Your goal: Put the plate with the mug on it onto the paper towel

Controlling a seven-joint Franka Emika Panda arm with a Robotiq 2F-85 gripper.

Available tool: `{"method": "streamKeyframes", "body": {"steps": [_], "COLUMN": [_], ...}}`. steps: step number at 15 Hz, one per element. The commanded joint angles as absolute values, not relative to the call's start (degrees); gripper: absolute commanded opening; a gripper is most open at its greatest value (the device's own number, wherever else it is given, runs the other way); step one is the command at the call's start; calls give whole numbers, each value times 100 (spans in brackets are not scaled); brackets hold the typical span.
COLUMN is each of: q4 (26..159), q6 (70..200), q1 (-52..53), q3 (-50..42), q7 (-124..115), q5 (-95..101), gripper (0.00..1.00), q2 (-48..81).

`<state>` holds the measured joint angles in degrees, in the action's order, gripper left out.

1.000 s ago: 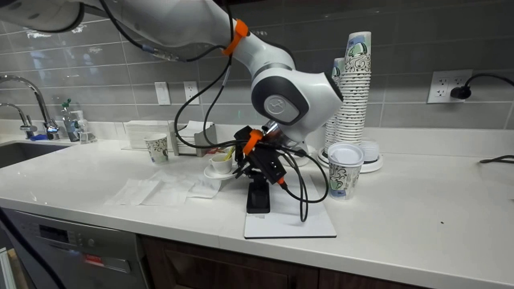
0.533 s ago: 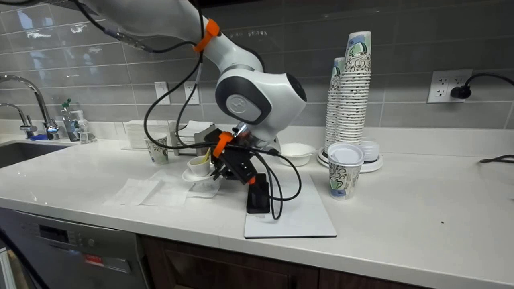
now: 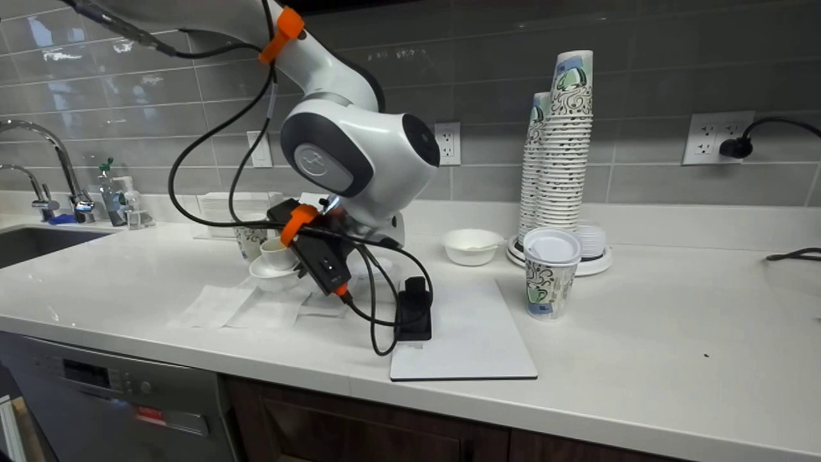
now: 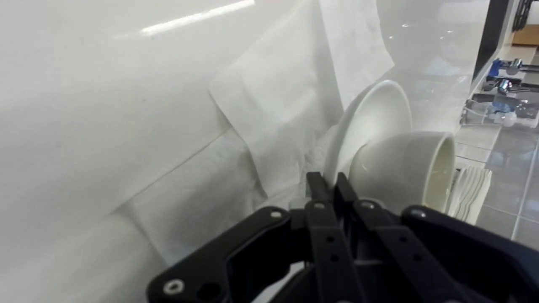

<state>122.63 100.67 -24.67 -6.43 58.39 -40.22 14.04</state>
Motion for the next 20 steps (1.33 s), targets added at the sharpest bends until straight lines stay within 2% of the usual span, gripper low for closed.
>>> {"method": "streamKeyframes", "body": {"steps": [1, 8, 20], "q4": [12715, 12729, 12606], "q6": [10381, 10958, 11833], "q1": [-1962, -1435, -1037], "q3": [-734, -713, -622], "q7": [5300, 4270, 3799], "q5": [-4468, -5107, -4333], "gripper": [2, 2, 2], "q2": [1122, 1297, 1554]}}
